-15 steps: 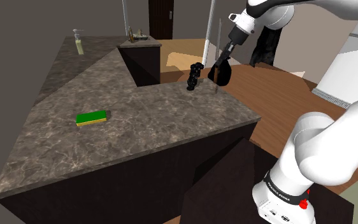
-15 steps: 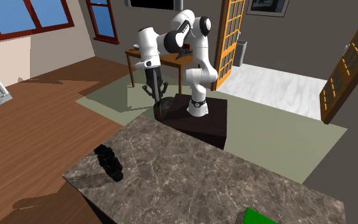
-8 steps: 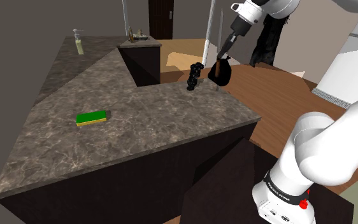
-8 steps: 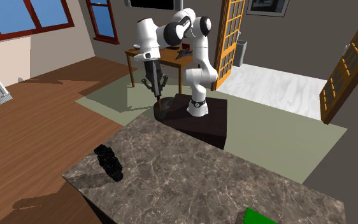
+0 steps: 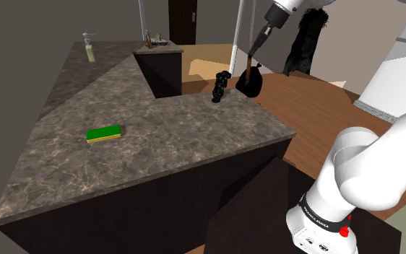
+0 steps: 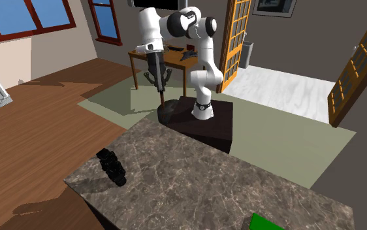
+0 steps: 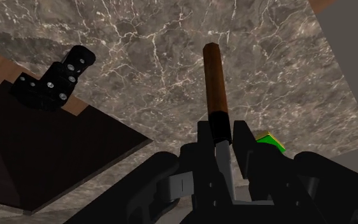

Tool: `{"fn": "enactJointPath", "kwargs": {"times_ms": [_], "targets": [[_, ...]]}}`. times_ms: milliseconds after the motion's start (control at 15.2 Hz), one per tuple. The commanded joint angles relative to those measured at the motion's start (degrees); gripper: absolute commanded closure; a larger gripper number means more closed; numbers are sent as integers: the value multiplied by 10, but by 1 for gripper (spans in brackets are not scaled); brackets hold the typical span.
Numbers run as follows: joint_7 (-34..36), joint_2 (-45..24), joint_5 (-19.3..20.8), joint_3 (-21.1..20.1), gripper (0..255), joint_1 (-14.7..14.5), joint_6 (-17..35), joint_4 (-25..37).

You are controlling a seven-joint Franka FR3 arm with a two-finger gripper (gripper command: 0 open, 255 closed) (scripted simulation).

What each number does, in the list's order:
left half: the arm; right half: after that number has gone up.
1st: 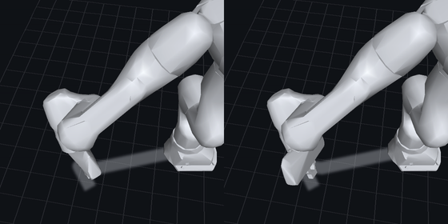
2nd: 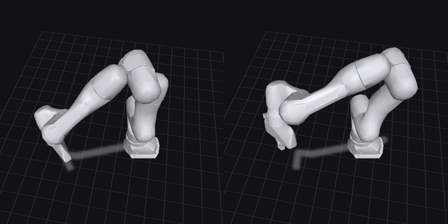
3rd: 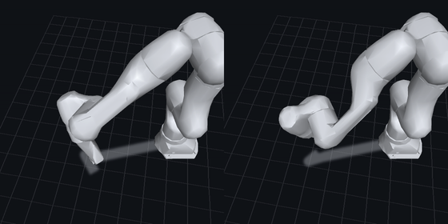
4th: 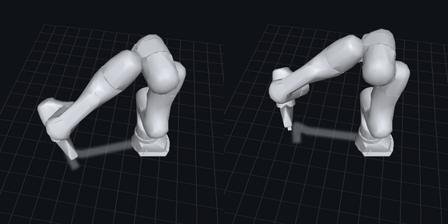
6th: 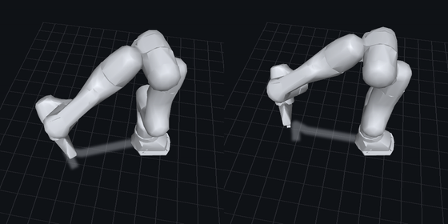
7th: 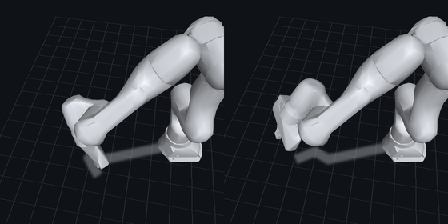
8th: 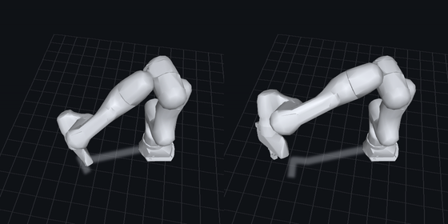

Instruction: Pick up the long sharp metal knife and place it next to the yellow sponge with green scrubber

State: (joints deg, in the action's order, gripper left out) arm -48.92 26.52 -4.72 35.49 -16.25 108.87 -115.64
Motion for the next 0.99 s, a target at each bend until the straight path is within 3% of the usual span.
{"fn": "enactJointPath", "kwargs": {"times_ms": [0,924], "targets": [[2,-3,-1,0,255,-2,-15,18],[16,-41,-17,5,255,-17,-120,158]]}}
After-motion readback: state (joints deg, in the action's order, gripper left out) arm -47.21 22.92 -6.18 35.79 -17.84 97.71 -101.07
